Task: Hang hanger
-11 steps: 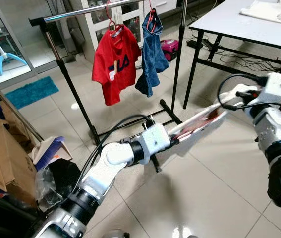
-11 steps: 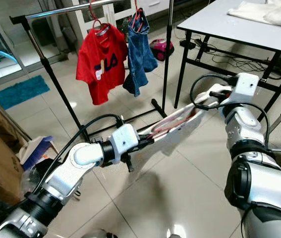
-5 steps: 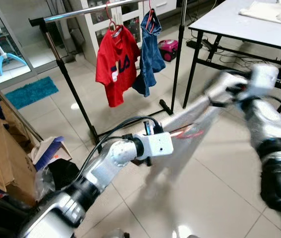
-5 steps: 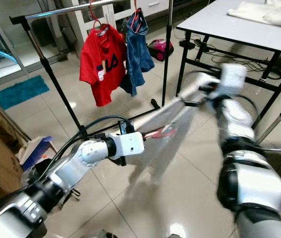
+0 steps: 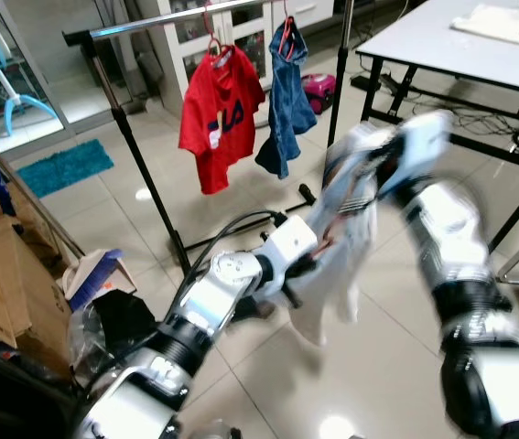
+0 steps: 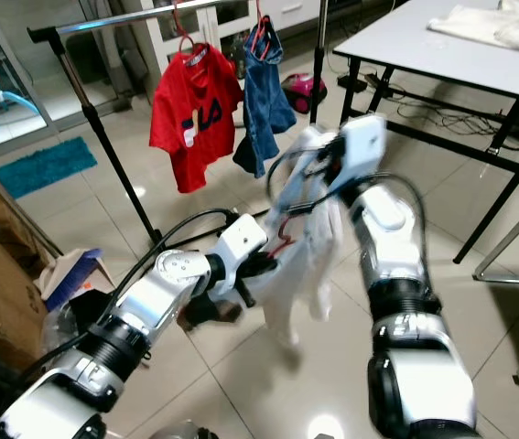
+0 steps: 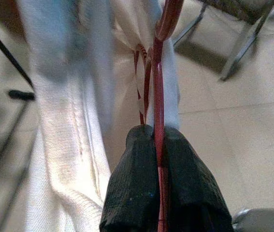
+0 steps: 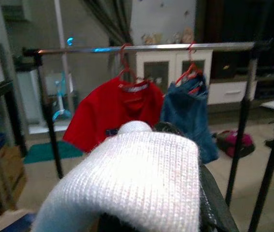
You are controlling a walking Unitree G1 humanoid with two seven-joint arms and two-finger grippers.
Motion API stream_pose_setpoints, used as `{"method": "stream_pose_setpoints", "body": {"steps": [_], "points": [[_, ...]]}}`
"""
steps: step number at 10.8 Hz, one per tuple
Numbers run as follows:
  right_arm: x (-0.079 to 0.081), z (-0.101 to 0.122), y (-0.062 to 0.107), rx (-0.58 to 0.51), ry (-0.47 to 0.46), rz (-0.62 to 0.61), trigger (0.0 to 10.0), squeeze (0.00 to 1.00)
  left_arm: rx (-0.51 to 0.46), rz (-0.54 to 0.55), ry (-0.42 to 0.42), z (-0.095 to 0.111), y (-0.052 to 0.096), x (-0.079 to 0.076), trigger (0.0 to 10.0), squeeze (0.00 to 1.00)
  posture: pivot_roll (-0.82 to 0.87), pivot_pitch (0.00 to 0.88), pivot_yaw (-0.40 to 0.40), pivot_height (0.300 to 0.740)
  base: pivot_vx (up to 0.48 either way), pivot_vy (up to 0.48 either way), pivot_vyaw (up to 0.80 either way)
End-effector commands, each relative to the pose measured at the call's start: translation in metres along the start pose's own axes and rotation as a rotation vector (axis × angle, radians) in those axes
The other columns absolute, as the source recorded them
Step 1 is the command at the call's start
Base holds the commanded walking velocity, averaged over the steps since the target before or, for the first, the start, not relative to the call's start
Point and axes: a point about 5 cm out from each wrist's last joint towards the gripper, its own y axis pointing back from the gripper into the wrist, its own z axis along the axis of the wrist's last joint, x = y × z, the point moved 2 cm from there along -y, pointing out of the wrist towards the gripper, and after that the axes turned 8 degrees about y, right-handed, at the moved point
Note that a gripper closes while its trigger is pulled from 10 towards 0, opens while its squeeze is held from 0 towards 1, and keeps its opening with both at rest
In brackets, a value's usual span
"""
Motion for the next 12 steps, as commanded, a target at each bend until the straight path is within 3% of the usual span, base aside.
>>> {"method": "stream_pose_setpoints", "body": {"steps": [1, 3, 5, 7, 8, 11, 12], "points": [[0.0, 0.008, 0.001, -0.027, 0.012, 0.011, 0.0, 0.0, -0.018, 0.014, 0.075, 0.008, 0.003, 0.008, 10.0, 0.0, -0.03, 0.0, 0.094, 0.74, 0.0, 0.0, 0.0], [-0.007, 0.004, 0.01, 0.002, 0.029, -0.028, 0.0, 0.0, 0.003, 0.034, 0.102, 0.003, 0.004, 0.011, 10.0, 0.0, -0.04, 0.0, 0.094, 0.74, 0.0, 0.0, 0.0], [-0.022, 0.014, 0.014, -0.009, 0.082, -0.114, 0.0, 0.0, 0.036, 0.035, 0.109, -0.005, 0.005, 0.01, 10.0, 0.0, -0.04, 0.0, 0.095, 0.74, 0.0, 0.0, 0.0], [-0.015, 0.036, 0.005, -0.072, 0.062, -0.091, 0.0, 0.0, 0.096, 0.064, -0.006, -0.015, 0.005, 0.012, 10.0, 0.0, -0.04, 0.0, 0.095, 0.74, 0.0, 0.0, 0.0], [-0.015, 0.031, 0.005, -0.064, 0.014, -0.109, 0.0, 0.0, 0.01, 0.11, -0.027, -0.006, 0.006, 0.016, 10.0, 0.0, -0.04, 0.0, 0.091, 0.74, 0.0, 0.0, 0.0], [-0.043, 0.003, 0.017, 0.007, -0.249, -0.296, 0.0, 0.0, -0.277, 0.12, 0.005, 0.034, 0.015, 0.014, 10.0, 0.0, -0.04, 0.0, 0.086, 0.74, 0.0, 0.0, 0.0], [-0.052, -0.004, 0.021, 0.019, -0.311, -0.347, 0.0, 0.0, -0.297, 0.089, 0.009, 0.034, 0.018, 0.011, 10.0, 0.0, -0.04, 0.0, 0.085, 0.74, 0.0, 0.0, 0.0]]}}
